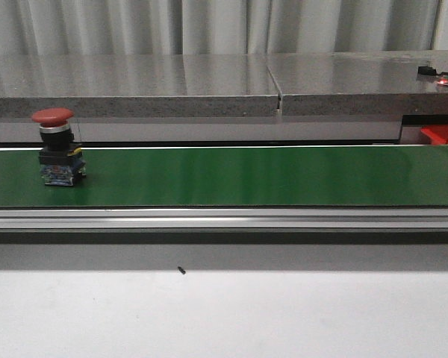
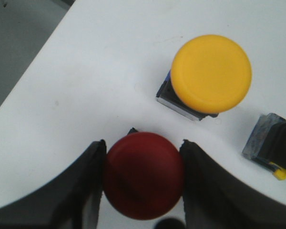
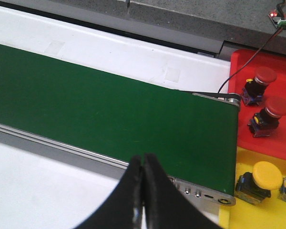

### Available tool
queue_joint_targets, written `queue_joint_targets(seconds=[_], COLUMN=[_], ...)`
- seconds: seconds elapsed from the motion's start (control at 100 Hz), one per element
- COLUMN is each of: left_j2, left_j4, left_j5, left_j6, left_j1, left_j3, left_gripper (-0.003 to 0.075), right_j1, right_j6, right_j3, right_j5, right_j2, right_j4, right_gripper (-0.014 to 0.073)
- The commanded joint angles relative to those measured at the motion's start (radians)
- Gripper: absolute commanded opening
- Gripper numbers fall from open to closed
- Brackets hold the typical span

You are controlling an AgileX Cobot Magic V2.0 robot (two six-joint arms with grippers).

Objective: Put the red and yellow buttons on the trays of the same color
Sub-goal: 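Lower the left gripper and grasp the second red button, then set the second red button on the belt and open the left gripper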

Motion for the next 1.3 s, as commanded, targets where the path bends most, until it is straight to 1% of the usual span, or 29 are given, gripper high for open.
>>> queue_joint_targets(seconds=[0.0, 0.18, 0.35, 0.47, 0.65, 0.85, 0.97, 1.1, 1.29], left_j2=[-0.071, -0.151, -0.276, -0.358, -0.443, -0.499, -0.501, -0.501, -0.501], left_j4=[-0.014, -0.017, -0.021, -0.028, -0.064, -0.078, -0.078, -0.078, -0.076], left_j5=[-0.028, 0.021, 0.123, 0.188, 0.237, 0.238, 0.222, 0.183, 0.174], left_j6=[0.000, 0.000, 0.000, 0.000, 0.000, 0.000, 0.000, 0.000, 0.000], left_j1=[-0.001, -0.001, -0.018, -0.062, -0.156, -0.270, -0.319, -0.342, -0.342], left_j3=[-0.029, -0.029, -0.029, -0.029, -0.021, 0.050, 0.098, 0.145, 0.200], left_gripper=[0.0165, 0.0164, 0.0164, 0.0164, 0.0164, 0.0164, 0.0164, 0.0164, 0.0164], right_j1=[0.003, 0.003, 0.003, 0.003, 0.003, 0.003, 0.003, 0.003, 0.003], right_j6=[-0.010, -0.010, -0.010, -0.010, -0.010, -0.010, -0.010, -0.010, -0.010], right_j3=[-0.024, -0.024, -0.024, -0.024, -0.024, -0.024, -0.024, -0.024, -0.024], right_j5=[-0.063, -0.063, -0.063, -0.063, -0.063, -0.063, -0.063, -0.063, -0.063], right_j2=[-0.001, -0.001, -0.001, -0.001, -0.001, -0.001, -0.001, -0.001, -0.001], right_j4=[0.005, 0.005, 0.005, 0.005, 0.005, 0.005, 0.005, 0.005, 0.005], right_gripper=[-0.0069, -0.0069, -0.0069, -0.0069, -0.0069, -0.0069, -0.0069, -0.0069, -0.0069])
